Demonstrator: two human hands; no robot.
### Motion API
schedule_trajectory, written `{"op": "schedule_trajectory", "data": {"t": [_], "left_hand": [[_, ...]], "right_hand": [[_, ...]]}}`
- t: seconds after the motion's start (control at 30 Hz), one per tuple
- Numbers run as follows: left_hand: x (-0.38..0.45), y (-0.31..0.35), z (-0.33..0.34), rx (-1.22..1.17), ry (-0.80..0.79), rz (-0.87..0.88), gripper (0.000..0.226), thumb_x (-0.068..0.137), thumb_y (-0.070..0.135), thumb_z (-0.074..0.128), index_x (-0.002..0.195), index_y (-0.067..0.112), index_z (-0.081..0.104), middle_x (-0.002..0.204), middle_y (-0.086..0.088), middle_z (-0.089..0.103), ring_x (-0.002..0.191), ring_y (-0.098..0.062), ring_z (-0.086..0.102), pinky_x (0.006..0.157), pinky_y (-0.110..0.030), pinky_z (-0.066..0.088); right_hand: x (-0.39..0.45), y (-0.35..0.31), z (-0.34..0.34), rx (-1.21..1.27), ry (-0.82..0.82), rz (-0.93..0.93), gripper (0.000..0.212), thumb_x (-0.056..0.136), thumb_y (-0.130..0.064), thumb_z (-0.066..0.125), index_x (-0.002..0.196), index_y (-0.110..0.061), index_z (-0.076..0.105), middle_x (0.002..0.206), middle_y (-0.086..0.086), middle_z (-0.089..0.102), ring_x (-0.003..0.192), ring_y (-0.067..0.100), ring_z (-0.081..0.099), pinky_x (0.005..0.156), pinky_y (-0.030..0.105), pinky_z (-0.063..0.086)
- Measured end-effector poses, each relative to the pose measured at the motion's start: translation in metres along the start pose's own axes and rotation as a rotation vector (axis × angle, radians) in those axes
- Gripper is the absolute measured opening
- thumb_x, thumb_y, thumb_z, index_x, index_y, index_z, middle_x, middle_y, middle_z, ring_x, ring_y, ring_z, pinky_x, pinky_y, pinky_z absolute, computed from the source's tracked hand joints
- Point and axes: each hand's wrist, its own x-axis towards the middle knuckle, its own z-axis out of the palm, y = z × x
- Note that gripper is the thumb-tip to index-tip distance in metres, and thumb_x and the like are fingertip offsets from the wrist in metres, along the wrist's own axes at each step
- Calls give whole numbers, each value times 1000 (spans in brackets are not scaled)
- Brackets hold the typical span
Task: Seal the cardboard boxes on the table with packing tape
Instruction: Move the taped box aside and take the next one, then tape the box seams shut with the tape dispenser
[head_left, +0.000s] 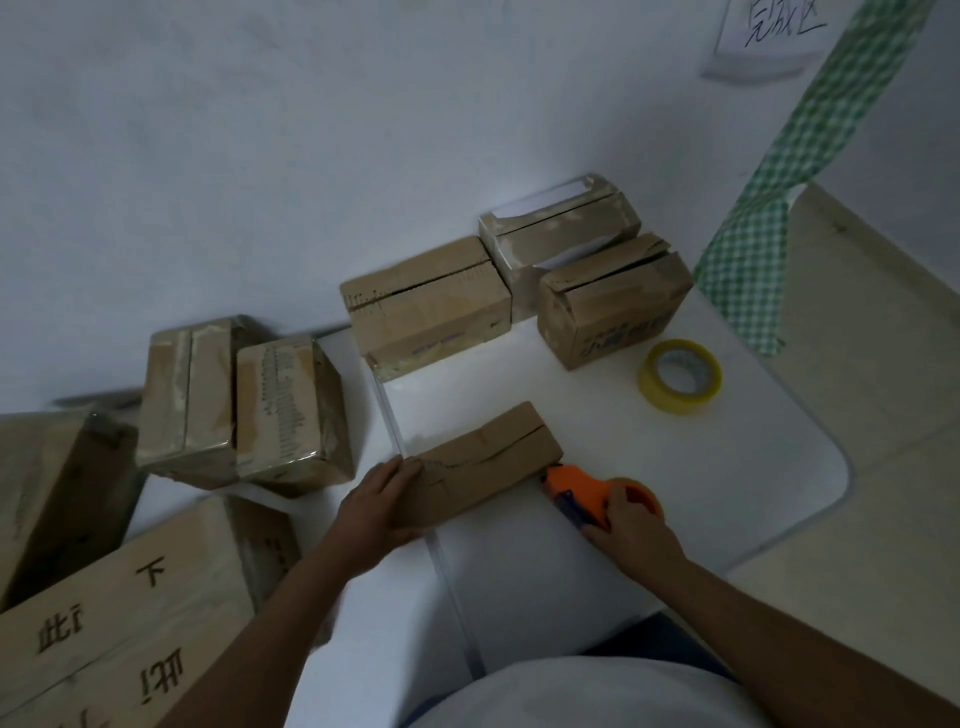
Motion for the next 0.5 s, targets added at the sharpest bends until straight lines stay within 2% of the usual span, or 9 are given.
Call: {"op": "schedule_trajectory", "data": {"t": [0.07, 0.1, 0.17, 0.23, 0.3, 0.4, 0.5], "left_hand": [[-4, -3, 0, -64, -3, -4, 98, 82, 35, 78, 156, 19, 17, 162, -4, 17, 148, -21, 19, 116, -28, 22], [-5, -5, 0, -90, -5, -9, 99, 81, 33, 79, 156, 17, 16, 162, -5, 17, 148, -21, 19, 117, -26, 19], [-6, -9, -1, -98, -21, -7, 101, 81, 32, 80, 156, 14, 15, 162, -6, 16, 148, -21, 18, 117, -24, 16], [-6, -12, -2, -77, -46, 17, 102, 82, 33, 79, 157, 13, 12, 162, -6, 14, 148, -21, 18, 117, -24, 17], [-5, -14, -2, -56, -79, 47, 101, 83, 34, 77, 157, 14, 10, 162, -5, 12, 148, -22, 17, 117, -25, 19], [-2, -7, -1, -31, -140, 96, 100, 85, 34, 75, 157, 19, 8, 163, -2, 8, 149, -20, 11, 119, -26, 17], [2, 6, 3, 24, -198, 129, 99, 87, 38, 73, 158, 24, 4, 166, 1, 0, 152, -22, 0, 123, -33, 11]], "right_hand": [[-5, 6, -1, 12, 45, 28, 22, 98, -35, 51, 96, -16, 40, 87, 0, 52, 76, 15, 51, 62, 29, 37], [-8, 8, -2, 16, 102, 35, 20, 100, -33, 48, 94, -15, 40, 84, 2, 53, 74, 17, 52, 61, 29, 36], [-12, 10, -8, 105, 245, 62, 20, 102, -30, 42, 98, -10, 43, 83, 6, 54, 72, 22, 52, 60, 31, 36], [-16, 7, -20, 317, 379, 97, 21, 103, -29, 40, 99, -8, 45, 84, 8, 55, 73, 26, 54, 59, 33, 37], [-18, -1, -33, 443, 457, 88, 22, 103, -28, 39, 97, -8, 44, 81, 9, 55, 71, 28, 55, 53, 31, 34], [-19, -25, -52, 502, 424, -28, 20, 104, -25, 39, 96, -9, 48, 77, 5, 56, 66, 23, 54, 51, 29, 34], [-17, -53, -63, 446, 327, -167, 20, 101, -26, 46, 92, -10, 54, 77, 5, 61, 68, 20, 58, 55, 30, 38]]}}
